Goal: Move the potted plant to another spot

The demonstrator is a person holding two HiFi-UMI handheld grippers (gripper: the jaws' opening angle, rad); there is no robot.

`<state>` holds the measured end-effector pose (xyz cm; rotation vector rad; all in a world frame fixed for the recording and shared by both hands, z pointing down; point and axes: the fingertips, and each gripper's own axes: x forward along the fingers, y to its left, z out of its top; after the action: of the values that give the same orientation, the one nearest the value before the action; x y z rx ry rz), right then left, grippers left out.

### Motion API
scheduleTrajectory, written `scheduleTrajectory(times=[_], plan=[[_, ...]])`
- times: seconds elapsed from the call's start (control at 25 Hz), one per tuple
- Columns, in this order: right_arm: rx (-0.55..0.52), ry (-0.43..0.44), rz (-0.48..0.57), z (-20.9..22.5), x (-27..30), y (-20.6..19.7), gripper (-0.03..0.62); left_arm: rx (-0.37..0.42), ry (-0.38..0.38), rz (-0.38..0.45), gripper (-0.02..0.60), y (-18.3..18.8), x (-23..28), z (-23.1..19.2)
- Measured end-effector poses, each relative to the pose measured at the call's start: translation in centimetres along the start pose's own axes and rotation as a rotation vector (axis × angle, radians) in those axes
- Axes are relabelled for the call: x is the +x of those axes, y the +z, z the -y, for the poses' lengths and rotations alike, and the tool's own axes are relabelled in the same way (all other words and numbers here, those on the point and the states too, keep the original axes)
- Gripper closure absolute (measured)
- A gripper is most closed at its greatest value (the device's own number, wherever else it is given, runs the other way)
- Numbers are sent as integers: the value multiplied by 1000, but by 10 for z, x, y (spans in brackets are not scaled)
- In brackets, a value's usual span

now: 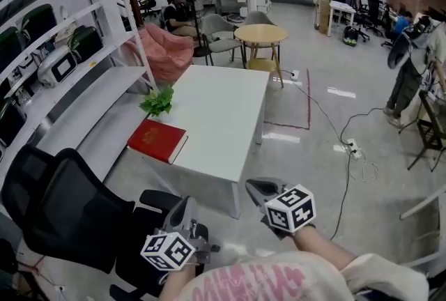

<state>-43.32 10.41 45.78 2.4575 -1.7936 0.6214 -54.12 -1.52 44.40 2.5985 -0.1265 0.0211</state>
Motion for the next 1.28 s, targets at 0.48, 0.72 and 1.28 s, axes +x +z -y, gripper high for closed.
scheduleTrajectory(times=[0.48,0.72,1.28], plan=[[-16,-28,28,20,59,26,588,30,-35,19,579,34,44,-41],[-24,-22,4,23,78,24,588,-6,-2,6,580,31,49,-63],[-11,46,-31,73,145,42,588,-5,36,35,580,43,109,-91]])
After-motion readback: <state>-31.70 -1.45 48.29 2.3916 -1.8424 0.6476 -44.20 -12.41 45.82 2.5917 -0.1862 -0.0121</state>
